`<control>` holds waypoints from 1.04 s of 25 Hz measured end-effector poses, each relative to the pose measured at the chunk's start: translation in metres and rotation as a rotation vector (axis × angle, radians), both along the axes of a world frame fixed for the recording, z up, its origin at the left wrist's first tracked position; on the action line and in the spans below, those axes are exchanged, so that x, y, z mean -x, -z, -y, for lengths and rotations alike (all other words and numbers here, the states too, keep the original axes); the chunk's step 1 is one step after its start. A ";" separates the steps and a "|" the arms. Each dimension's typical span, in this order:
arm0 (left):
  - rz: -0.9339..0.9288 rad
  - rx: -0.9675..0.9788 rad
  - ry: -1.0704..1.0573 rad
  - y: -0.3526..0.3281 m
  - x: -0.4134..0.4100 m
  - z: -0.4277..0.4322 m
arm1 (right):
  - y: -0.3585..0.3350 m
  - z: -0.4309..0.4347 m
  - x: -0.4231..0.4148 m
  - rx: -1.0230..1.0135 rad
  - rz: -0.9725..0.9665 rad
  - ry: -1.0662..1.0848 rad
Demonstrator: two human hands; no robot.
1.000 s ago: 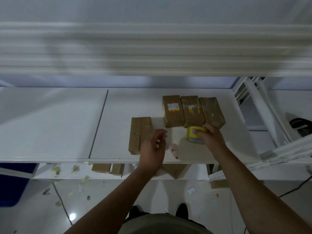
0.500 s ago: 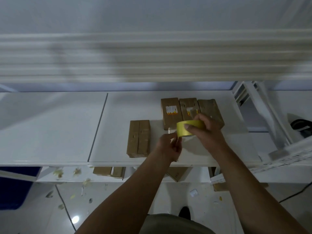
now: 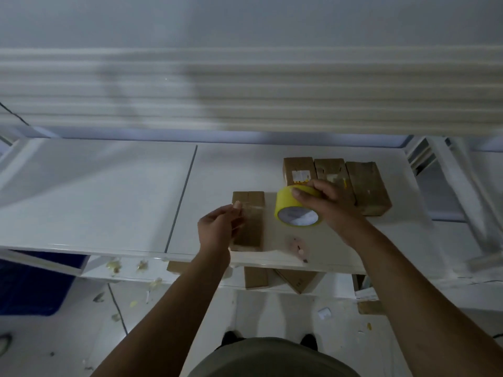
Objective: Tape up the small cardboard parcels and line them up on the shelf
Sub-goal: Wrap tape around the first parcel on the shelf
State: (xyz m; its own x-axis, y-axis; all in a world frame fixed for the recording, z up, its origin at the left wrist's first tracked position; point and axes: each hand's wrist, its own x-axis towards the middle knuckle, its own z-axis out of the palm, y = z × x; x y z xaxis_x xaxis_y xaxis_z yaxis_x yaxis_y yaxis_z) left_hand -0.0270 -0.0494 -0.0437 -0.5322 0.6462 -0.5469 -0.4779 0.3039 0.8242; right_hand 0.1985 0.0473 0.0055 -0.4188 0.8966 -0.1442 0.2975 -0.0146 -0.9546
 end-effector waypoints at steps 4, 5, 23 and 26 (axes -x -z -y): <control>-0.234 0.089 -0.045 0.010 0.035 0.006 | 0.025 -0.012 0.028 -0.193 0.390 0.009; -0.254 0.090 -0.017 0.013 0.039 0.004 | 0.029 -0.014 0.029 -0.209 0.437 0.020; -0.565 0.279 0.219 0.062 0.015 -0.008 | 0.060 -0.007 0.063 -0.412 0.922 -0.009; -0.532 0.259 0.254 0.059 0.007 -0.005 | 0.060 -0.005 0.065 -0.445 0.925 0.027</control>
